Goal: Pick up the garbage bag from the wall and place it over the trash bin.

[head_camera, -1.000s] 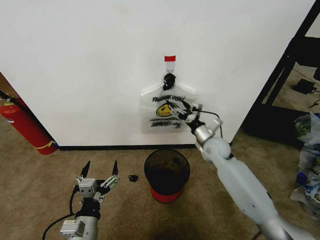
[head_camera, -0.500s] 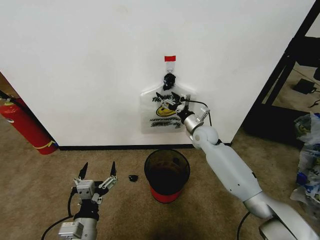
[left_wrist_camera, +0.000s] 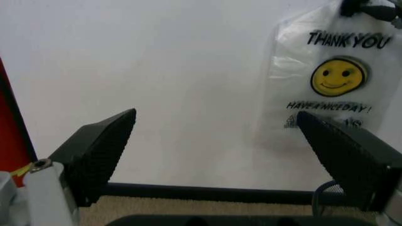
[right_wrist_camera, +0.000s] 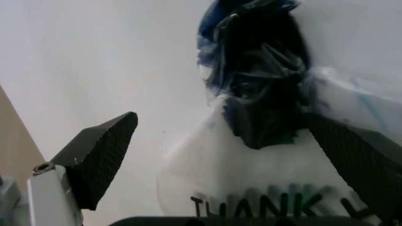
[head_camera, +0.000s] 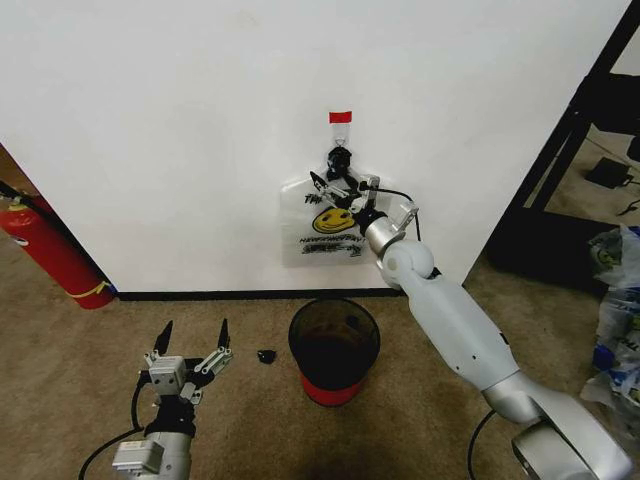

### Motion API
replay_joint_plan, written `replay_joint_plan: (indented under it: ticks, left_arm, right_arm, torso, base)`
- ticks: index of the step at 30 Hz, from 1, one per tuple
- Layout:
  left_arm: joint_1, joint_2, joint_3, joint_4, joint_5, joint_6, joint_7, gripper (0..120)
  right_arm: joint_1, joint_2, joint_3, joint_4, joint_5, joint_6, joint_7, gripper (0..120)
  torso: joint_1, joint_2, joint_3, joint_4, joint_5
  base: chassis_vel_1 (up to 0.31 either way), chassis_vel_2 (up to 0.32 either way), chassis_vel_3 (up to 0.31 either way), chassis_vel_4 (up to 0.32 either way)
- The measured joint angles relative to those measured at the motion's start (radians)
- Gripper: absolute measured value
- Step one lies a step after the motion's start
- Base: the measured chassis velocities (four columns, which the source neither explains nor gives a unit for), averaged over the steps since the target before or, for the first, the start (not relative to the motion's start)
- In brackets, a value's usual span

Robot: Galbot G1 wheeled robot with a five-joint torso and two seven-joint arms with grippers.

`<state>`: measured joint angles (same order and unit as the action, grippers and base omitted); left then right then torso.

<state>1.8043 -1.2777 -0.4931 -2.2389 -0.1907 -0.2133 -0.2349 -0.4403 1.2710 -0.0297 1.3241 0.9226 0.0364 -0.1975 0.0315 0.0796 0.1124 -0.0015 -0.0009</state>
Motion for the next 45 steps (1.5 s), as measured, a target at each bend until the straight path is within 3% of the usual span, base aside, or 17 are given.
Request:
replay_joint_plan:
  ticks: [16,24,31,45]
  left_arm:
    - [0.0,-0.001,0.001,0.004,-0.009,-0.004,-0.002,100]
    - [0.001,-0.001,-0.004,0.008,-0.017,-0.005,-0.003,100]
    - [-0.009,-0.002,0.011,0.016,-0.016,-0.005,-0.003,100]
    - [-0.011,-0.006,0.019,0.023,-0.013,-0.011,-0.002,100]
  right_arm:
    - [0.018,-0.003,-0.013,-0.012,0.024,-0.012,0.008,99]
    - [0.011,0.004,-0.027,-0.003,0.021,-0.015,0.008,84]
    - [0.002,-0.014,-0.027,0.01,0.021,-0.016,0.012,53]
    - [-0.032,-0.023,-0.019,0.033,0.023,-0.019,0.027,48]
  torso:
    - [0.0,0.0,0.0,0.0,-0.0001]
    - [0.0,0.0,0.0,0.0,-0.0001]
    - [0.0,0.0,0.0,0.0,0.0]
    - [0.0,0.0,0.0,0.0,0.0]
  base:
    - [0.0,0.0,0.0,0.0]
    - [0.0,0.0,0.0,0.0]
    - [0.0,0.0,0.0,0.0]
    - [0.0,0.0,0.0,0.0]
